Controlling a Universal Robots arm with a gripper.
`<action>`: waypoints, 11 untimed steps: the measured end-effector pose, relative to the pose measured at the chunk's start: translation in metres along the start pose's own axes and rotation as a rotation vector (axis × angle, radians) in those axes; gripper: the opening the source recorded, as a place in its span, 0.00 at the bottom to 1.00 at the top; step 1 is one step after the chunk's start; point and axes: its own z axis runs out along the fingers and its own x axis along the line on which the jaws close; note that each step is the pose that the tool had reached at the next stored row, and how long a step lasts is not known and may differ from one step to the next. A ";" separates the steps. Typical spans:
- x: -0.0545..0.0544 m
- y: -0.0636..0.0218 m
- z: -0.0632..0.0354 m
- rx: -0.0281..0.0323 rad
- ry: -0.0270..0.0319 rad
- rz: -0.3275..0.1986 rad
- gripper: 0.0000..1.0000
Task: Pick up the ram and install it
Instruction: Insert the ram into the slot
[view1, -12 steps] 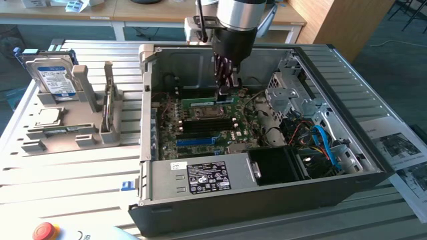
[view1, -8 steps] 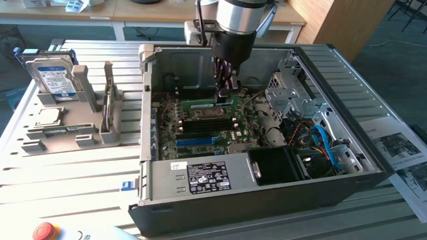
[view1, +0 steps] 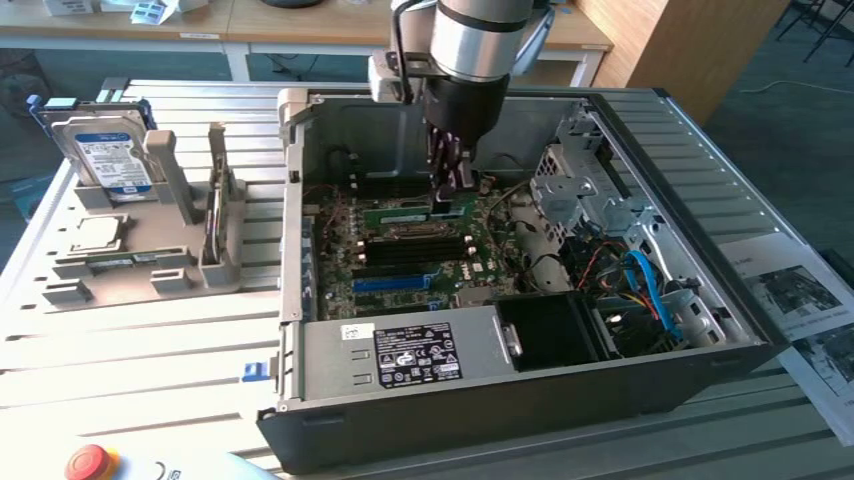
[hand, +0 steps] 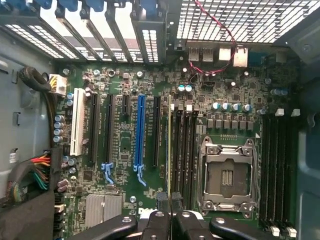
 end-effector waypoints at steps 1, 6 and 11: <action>0.000 -0.0001 0.0014 0.0000 0.0001 0.000 0.12; 0.000 -0.0001 0.0048 -0.0001 0.0002 0.000 0.12; -0.001 -0.0004 0.0051 0.0001 -0.0001 0.000 0.12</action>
